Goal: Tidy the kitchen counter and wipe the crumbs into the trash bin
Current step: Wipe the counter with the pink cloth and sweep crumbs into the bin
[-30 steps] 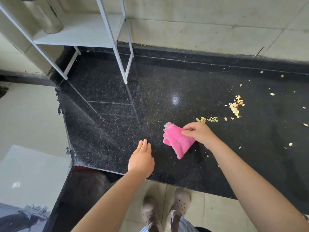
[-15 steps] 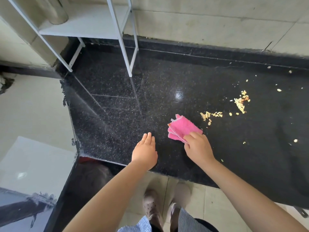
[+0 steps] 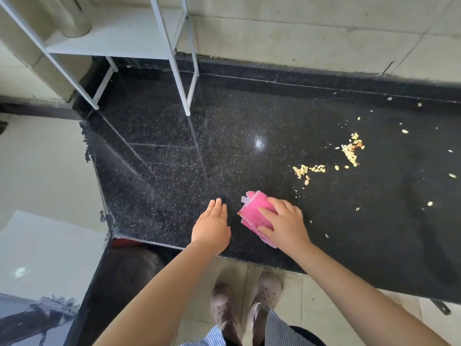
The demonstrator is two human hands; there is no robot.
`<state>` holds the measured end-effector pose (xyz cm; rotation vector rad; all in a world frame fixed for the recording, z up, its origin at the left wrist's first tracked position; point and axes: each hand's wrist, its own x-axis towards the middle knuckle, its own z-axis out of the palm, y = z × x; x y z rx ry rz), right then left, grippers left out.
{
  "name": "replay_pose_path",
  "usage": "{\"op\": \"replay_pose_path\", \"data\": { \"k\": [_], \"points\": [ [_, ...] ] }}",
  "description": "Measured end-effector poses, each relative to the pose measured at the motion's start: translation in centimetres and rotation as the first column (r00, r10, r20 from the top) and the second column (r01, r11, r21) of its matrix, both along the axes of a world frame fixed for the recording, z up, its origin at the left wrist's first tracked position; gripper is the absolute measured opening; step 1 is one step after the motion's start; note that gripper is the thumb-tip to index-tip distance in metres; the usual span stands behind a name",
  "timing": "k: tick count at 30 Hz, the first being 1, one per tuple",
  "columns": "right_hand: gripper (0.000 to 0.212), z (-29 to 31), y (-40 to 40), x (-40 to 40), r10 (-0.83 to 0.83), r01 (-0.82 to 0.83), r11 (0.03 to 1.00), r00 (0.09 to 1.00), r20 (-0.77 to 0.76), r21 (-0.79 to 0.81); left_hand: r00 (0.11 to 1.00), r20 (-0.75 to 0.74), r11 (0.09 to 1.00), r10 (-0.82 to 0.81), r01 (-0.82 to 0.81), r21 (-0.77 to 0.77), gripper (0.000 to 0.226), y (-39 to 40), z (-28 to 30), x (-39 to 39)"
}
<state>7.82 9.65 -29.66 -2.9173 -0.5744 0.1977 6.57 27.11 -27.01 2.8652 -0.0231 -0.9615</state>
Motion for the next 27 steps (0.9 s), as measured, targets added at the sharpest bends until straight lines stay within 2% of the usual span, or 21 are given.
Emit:
{"op": "replay_pose_path", "data": {
  "k": [4, 9, 11, 14, 17, 21, 23, 27],
  "points": [
    [0.053, -0.6, -0.4, 0.1, 0.028, -0.025, 0.998, 0.999, 0.047, -0.056, 1.0, -0.004, 1.0, -0.01, 0.01, -0.002, 0.059, 0.2, 0.2, 0.3],
    [0.036, -1.6, -1.1, 2.1, 0.046, -0.042, 0.999, 0.98, 0.193, -0.022, 0.999, 0.01, 0.999, -0.034, 0.033, 0.025, 0.058, -0.1, 0.4, 0.5],
    [0.043, -1.5, -1.7, 4.1, 0.01, 0.0, 0.999, 0.977, 0.211, -0.05, 1.0, 0.005, 0.999, -0.029, 0.029, 0.032, 0.058, -0.1, 0.4, 0.5],
    [0.047, -0.6, -3.7, 7.1, -0.1, 0.122, 0.987, 0.976, 0.193, -0.106, 0.999, -0.009, 0.997, -0.036, 0.037, 0.071, 0.057, -0.4, 0.7, 0.6],
    [0.041, 0.3, -6.7, 8.5, -0.265, 0.285, 0.945, 0.955, 0.133, -0.16, 0.999, -0.009, 0.992, -0.042, 0.043, 0.12, 0.056, -0.9, 1.0, 1.0],
    [0.038, 0.9, -12.6, 9.6, -0.573, 0.581, 0.785, 0.813, 0.103, -0.214, 0.997, 0.061, 0.99, -0.041, 0.032, 0.136, 0.051, -1.8, 1.2, 1.3],
    [0.04, 1.1, -14.1, 10.1, -0.626, 0.625, 0.744, 0.776, 0.078, -0.237, 0.996, 0.076, 0.99, -0.055, 0.044, 0.137, 0.05, -2.1, 1.1, 1.5],
    [0.033, 2.7, -13.8, 9.6, -0.688, 0.683, 0.72, 0.726, 0.005, -0.12, 0.993, 0.084, 0.992, -0.087, 0.078, 0.104, 0.051, -2.5, 0.7, 1.2]
  ]
}}
